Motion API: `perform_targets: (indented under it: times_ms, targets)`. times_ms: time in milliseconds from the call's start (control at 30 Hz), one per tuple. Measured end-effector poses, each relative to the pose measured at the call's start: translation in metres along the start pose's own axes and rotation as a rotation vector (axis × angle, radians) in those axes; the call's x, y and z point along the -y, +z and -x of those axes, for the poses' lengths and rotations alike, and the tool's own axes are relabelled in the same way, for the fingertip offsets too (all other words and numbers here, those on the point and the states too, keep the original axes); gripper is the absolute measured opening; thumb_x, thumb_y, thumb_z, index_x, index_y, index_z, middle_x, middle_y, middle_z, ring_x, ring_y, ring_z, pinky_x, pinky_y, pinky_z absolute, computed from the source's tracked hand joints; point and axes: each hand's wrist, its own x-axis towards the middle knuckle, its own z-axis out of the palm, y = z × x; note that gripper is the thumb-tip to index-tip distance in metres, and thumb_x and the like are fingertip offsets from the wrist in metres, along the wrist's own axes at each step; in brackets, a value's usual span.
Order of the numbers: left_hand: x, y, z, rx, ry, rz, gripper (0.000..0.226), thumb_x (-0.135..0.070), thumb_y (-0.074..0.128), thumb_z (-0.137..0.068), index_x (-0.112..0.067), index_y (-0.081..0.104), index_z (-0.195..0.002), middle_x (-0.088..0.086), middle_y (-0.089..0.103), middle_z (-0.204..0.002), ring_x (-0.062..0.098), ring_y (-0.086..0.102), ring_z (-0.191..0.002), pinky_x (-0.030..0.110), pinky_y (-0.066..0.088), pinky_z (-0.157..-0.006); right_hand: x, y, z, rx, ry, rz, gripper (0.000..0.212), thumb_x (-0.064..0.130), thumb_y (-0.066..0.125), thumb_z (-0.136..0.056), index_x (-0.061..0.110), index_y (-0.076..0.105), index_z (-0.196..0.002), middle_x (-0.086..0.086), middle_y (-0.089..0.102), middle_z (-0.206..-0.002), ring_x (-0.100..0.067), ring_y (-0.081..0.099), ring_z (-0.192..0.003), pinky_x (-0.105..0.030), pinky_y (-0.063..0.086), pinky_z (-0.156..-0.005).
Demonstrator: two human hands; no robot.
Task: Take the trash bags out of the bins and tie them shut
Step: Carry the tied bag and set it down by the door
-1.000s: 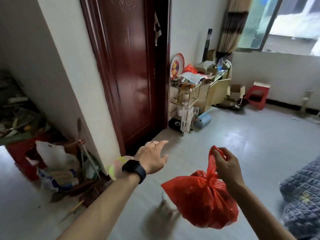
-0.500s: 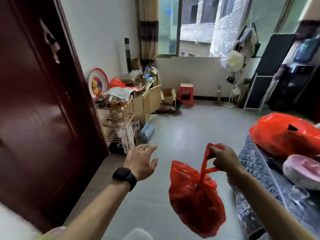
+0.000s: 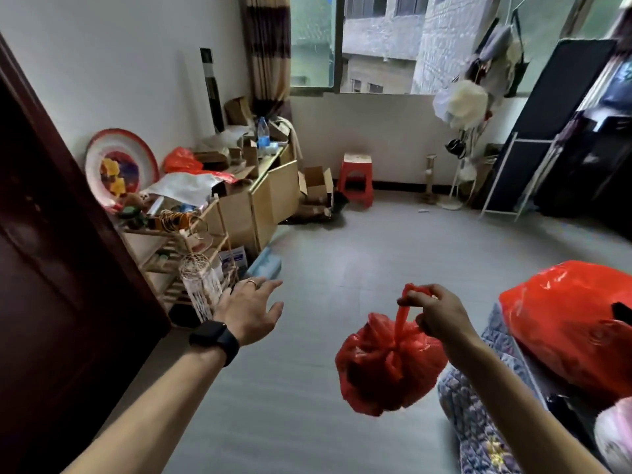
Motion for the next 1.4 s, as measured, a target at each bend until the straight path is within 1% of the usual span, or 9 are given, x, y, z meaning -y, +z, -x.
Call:
perform_targets:
  times_ms: [167, 333, 400, 600, 767, 933, 1100, 1200, 1400]
  targets:
    - [-0.014, 0.019, -0.138, 0.038, 0.063, -0.001, 0.053, -0.054, 0.044, -0.092, -0.041, 0.038, -0.143, -0.003, 0.044, -0.149, 0.021, 0.041, -0.136, 0.044, 0.036, -0.109, 0.011, -0.014, -0.118, -0.087, -0.002, -0.021, 0.012, 0.015, 0.062, -0.093, 0.009, 0.063, -0.103, -0.005, 0.077, -0.088, -0.015, 0.043, -0.052, -0.025, 0.035, -0.047]
    - [-0.038, 0.041, -0.289, 0.077, 0.168, -0.013, 0.053, -0.052, 0.044, -0.093, -0.04, 0.039, -0.144, -0.002, 0.045, -0.149, 0.021, 0.042, -0.135, 0.04, 0.036, -0.108, 0.026, -0.028, -0.238, -0.186, 0.03, -0.051, 0.014, 0.018, 0.06, -0.094, 0.008, 0.063, -0.103, -0.006, 0.078, -0.093, -0.017, 0.042, -0.055, -0.028, 0.035, -0.054]
    - [-0.053, 0.048, -0.345, 0.117, 0.206, -0.041, 0.052, -0.052, 0.043, -0.094, -0.041, 0.037, -0.145, -0.003, 0.043, -0.151, 0.021, 0.042, -0.136, 0.04, 0.034, -0.108, 0.031, -0.036, -0.284, -0.224, 0.056, -0.079, 0.015, 0.019, 0.061, -0.094, 0.009, 0.063, -0.104, -0.005, 0.078, -0.094, -0.016, 0.042, -0.055, -0.028, 0.036, -0.054]
    - [-0.118, 0.083, -0.496, 0.212, 0.336, -0.039, 0.053, -0.052, 0.043, -0.092, -0.044, 0.034, -0.144, -0.003, 0.043, -0.151, 0.022, 0.043, -0.135, 0.041, 0.036, -0.108, 0.027, -0.075, -0.405, -0.316, 0.121, -0.148, 0.013, 0.022, 0.061, -0.094, 0.012, 0.063, -0.102, -0.004, 0.077, -0.096, -0.013, 0.047, -0.052, -0.028, 0.036, -0.054]
    - [-0.211, 0.125, -0.628, 0.243, 0.399, -0.056, 0.055, -0.051, 0.044, -0.093, -0.042, 0.032, -0.146, -0.004, 0.042, -0.151, 0.023, 0.042, -0.135, 0.042, 0.035, -0.108, 0.014, -0.133, -0.536, -0.351, 0.168, -0.215, 0.014, 0.021, 0.061, -0.095, 0.011, 0.064, -0.105, -0.003, 0.077, -0.097, -0.012, 0.047, -0.053, -0.025, 0.038, -0.051]
    - [-0.297, 0.142, -0.738, 0.278, 0.416, -0.051, 0.055, -0.05, 0.045, -0.093, -0.041, 0.034, -0.146, -0.006, 0.042, -0.151, 0.023, 0.042, -0.135, 0.042, 0.036, -0.108, 0.02, -0.201, -0.648, -0.38, 0.224, -0.318, 0.019, 0.018, 0.063, -0.094, 0.006, 0.063, -0.109, -0.008, 0.075, -0.1, -0.013, 0.049, -0.055, -0.023, 0.04, -0.046]
    - [-0.383, 0.158, -0.839, 0.286, 0.467, -0.023, 0.054, -0.05, 0.047, -0.092, -0.041, 0.036, -0.145, -0.007, 0.045, -0.148, 0.024, 0.045, -0.131, 0.041, 0.038, -0.106, 0.024, -0.279, -0.728, -0.48, 0.261, -0.327, 0.019, 0.019, 0.067, -0.091, 0.005, 0.062, -0.104, -0.01, 0.074, -0.098, -0.014, 0.05, -0.059, -0.02, 0.036, -0.042]
    - [-0.455, 0.179, -0.913, 0.303, 0.532, -0.013, 0.054, -0.05, 0.047, -0.092, -0.041, 0.036, -0.145, -0.006, 0.046, -0.148, 0.024, 0.045, -0.132, 0.042, 0.037, -0.107, 0.021, -0.339, -0.786, -0.551, 0.276, -0.334, 0.023, 0.023, 0.068, -0.091, 0.005, 0.063, -0.105, -0.008, 0.073, -0.094, -0.012, 0.051, -0.059, -0.022, 0.035, -0.046]
    - [-0.612, 0.237, -1.048, 0.33, 0.687, -0.001, 0.052, -0.049, 0.045, -0.094, -0.04, 0.037, -0.145, -0.009, 0.045, -0.148, 0.023, 0.044, -0.133, 0.042, 0.036, -0.107, -0.003, -0.462, -0.901, -0.712, 0.316, -0.313, 0.025, 0.022, 0.066, -0.092, 0.003, 0.065, -0.108, -0.009, 0.075, -0.101, -0.011, 0.054, -0.061, -0.025, 0.036, -0.051]
